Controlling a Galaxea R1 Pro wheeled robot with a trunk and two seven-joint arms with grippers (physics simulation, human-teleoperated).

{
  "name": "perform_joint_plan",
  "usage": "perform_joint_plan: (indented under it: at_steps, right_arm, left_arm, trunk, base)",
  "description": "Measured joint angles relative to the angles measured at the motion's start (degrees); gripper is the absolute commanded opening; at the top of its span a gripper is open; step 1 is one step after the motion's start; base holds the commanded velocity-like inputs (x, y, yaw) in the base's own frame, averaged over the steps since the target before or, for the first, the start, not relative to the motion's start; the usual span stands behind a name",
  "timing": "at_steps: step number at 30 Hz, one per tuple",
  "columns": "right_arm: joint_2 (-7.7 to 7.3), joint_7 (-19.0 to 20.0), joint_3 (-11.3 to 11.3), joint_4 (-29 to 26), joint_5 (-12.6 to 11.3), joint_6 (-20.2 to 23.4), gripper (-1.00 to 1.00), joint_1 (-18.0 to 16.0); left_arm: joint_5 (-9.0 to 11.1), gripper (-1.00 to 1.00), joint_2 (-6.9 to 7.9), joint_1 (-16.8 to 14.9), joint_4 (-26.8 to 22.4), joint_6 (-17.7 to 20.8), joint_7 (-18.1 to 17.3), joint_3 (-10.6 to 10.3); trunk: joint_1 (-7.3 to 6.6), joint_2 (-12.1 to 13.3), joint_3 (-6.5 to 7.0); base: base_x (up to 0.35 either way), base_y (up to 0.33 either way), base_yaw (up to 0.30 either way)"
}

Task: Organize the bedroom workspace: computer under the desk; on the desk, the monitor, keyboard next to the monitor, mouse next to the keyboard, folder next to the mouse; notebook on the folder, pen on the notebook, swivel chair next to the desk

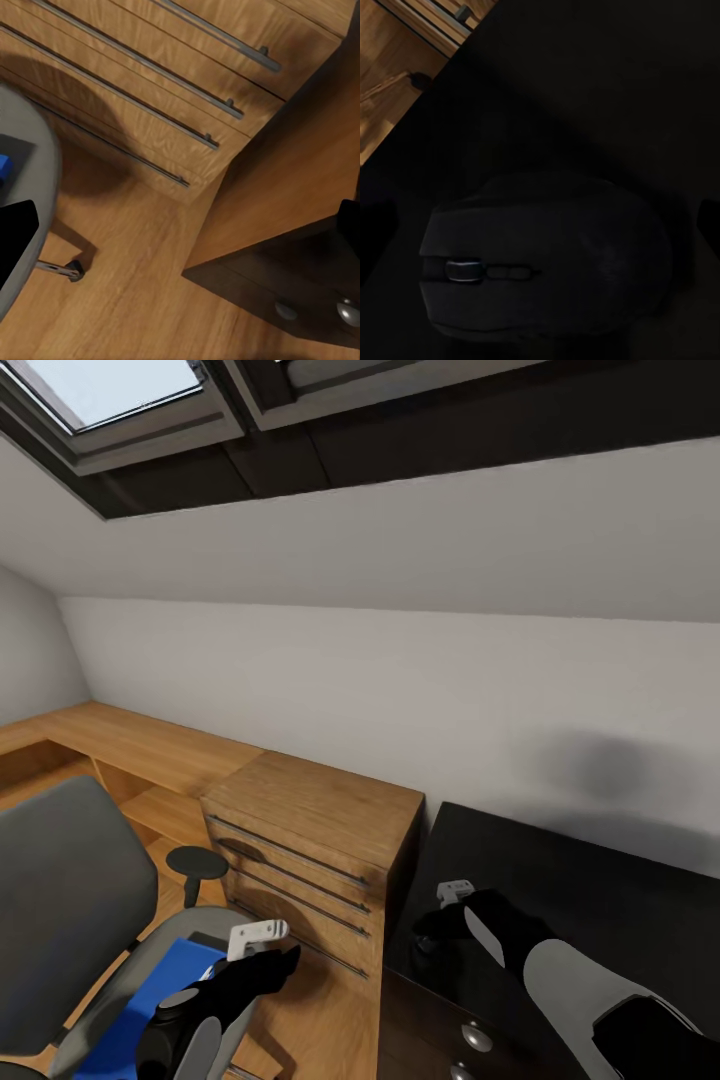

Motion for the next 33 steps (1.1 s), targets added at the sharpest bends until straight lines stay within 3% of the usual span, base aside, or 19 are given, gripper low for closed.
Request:
perform_joint_plan:
  at_steps: [33]
  right_arm:
    - [0.00,-0.07,-0.01,0.02,-0.10,1.58,1.00,0.00]
  left_arm:
    - [0.01,1.00,-0.08,0.00,-0.09,0.00,-0.07,0.74]
  trunk:
    - [0.00,0.00,0.00]
  base:
    - [0.000,0.000,0.000]
